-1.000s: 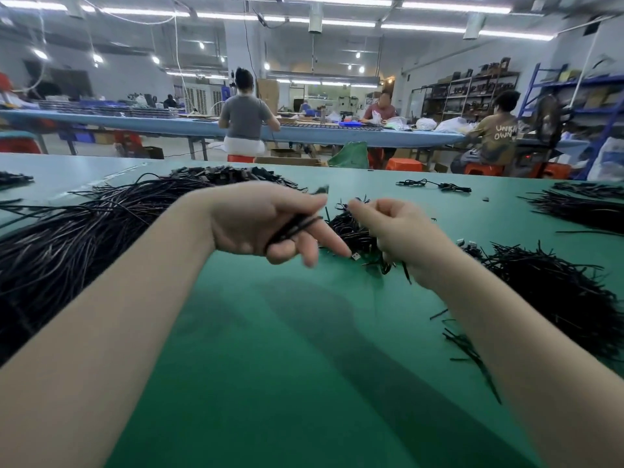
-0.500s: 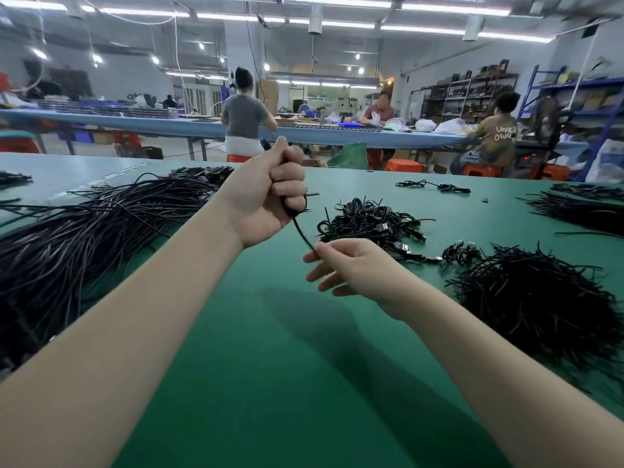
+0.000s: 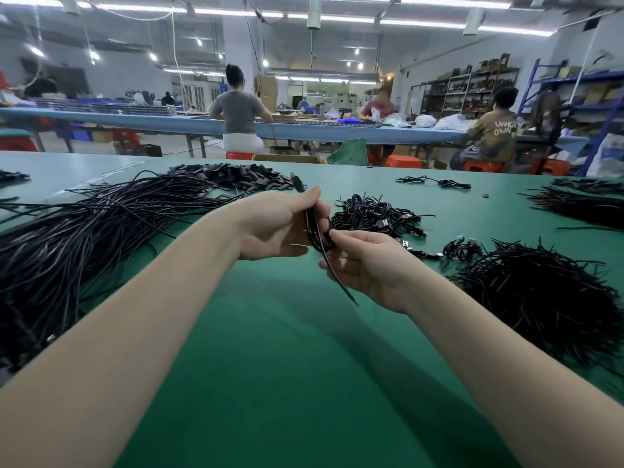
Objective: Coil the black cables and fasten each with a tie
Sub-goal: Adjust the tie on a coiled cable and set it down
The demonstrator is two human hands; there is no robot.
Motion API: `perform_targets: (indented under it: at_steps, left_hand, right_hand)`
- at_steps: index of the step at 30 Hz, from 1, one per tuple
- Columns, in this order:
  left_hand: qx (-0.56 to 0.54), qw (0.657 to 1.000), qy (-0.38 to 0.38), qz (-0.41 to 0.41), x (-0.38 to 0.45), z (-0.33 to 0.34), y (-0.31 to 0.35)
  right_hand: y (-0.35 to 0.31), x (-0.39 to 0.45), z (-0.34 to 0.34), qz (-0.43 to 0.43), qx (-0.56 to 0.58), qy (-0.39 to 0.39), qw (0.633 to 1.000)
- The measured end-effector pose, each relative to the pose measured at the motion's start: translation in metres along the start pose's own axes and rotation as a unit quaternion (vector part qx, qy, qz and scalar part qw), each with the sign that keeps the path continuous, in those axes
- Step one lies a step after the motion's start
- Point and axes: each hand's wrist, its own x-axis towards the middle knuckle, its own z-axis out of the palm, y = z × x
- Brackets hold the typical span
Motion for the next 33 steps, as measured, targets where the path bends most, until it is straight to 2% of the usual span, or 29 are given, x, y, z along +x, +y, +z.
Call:
perform_targets:
  at_steps: [3, 8, 11, 16, 23, 28, 30, 33]
  left_hand:
    - [0.056, 0.997, 0.053, -0.015, 0.002, -0.002, -0.005]
    - [-0.020, 0.997, 0.065, 0.041, 0.014, 0.016, -0.016]
    - [-0.061, 0.994, 0.067, 0.057, 0.017, 0.024, -0.021]
    - [-0.040, 0.994, 0.091, 0.044, 0.023, 0.029, -0.029]
    - [-0.050, 0.989, 0.118, 0.072, 0.031, 0.035, -0.039]
    - [-0.079, 0.985, 0.114, 0.101, 0.033, 0.033, -0.043]
    - [-0.110, 0.984, 0.100, 0.096, 0.032, 0.033, -0.043]
    - [-0.099, 0.986, 0.104, 0.083, 0.031, 0.037, -0.043]
  right_hand:
    - [0.000, 0.001, -0.001, -0.009, -0.064, 0.009, 0.998]
    - [0.000, -0.003, 0.000, 0.001, -0.123, -0.019, 0.992]
    - [0.004, -0.004, 0.005, -0.029, -0.225, -0.042, 0.973]
    - [0.010, -0.001, 0.011, -0.076, -0.325, -0.007, 0.943]
    - [0.013, 0.001, 0.006, -0.135, -0.470, 0.040, 0.871]
    - [0.016, 0.003, 0.010, -0.135, -0.432, 0.080, 0.888]
    - [0.020, 0.004, 0.012, -0.139, -0.455, 0.103, 0.874]
    - [0.024, 0.004, 0.014, -0.124, -0.492, 0.137, 0.851]
